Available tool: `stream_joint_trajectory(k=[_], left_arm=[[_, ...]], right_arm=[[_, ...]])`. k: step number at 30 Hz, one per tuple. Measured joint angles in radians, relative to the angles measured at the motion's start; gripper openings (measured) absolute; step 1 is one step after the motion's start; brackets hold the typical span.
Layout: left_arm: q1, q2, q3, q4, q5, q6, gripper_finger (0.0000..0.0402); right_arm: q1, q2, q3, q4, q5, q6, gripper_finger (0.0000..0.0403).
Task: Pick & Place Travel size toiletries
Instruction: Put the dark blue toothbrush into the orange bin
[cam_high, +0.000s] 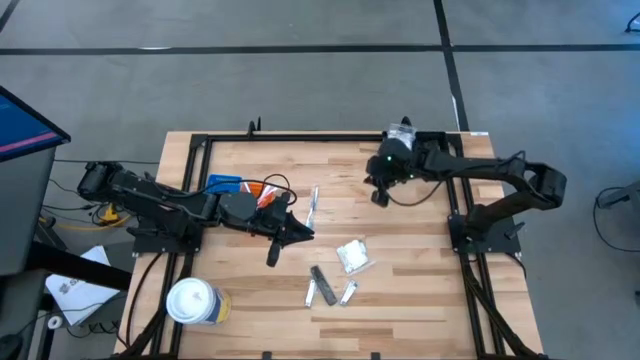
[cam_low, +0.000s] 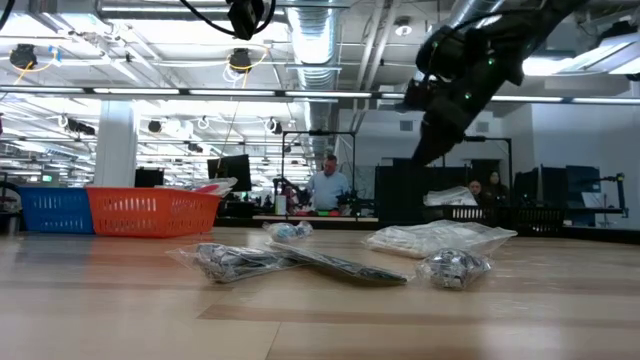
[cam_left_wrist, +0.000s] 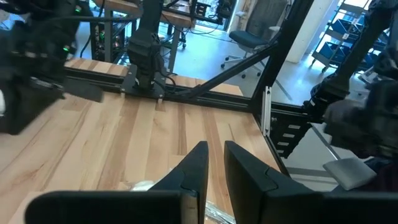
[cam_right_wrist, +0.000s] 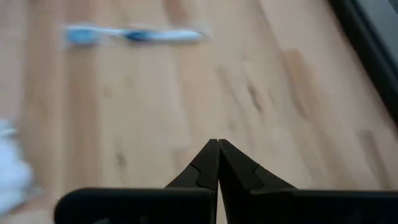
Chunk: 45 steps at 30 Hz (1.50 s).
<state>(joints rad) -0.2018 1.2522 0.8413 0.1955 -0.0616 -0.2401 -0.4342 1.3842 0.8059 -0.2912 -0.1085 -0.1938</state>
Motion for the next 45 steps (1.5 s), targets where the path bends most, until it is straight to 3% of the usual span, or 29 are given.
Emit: stream_joint_trajectory(k=[16, 22, 27, 33, 38, 45], left_arm=[[-0.013, 0.000, 0.000, -0.005, 0.002, -0.001, 0.0047], [-0.022, 0.000, 0.000, -0.005, 0.005, -0.002, 0.0047], [-0.022, 0.000, 0.000, -0.005, 0.005, -0.002, 0.0047], [-0.022, 0.000, 0.000, -0.005, 0.004, -0.002, 0.0047], [-0.022, 0.000, 0.000, -0.004, 0.000, -0.001, 0.0047], [-0.015, 0.000, -0.002, -0.004, 0.000, -0.001, 0.0047]], right_arm=[[0.346, 0.003, 0.000, 0.288, -0.010, -0.076, 0.0000], [0.367, 0.003, 0.000, 0.339, 0.003, -0.095, 0.0017], [0.336, 0.055, -0.002, 0.361, 0.037, -0.095, 0.0068], [0.282, 0.204, 0.026, 0.436, 0.062, -0.064, 0.0126], [0.256, 0.307, 0.170, 0.270, 0.064, -0.117, 0.0143], [0.251, 0.496, 0.541, -0.113, 0.061, -0.180, 0.0137]])
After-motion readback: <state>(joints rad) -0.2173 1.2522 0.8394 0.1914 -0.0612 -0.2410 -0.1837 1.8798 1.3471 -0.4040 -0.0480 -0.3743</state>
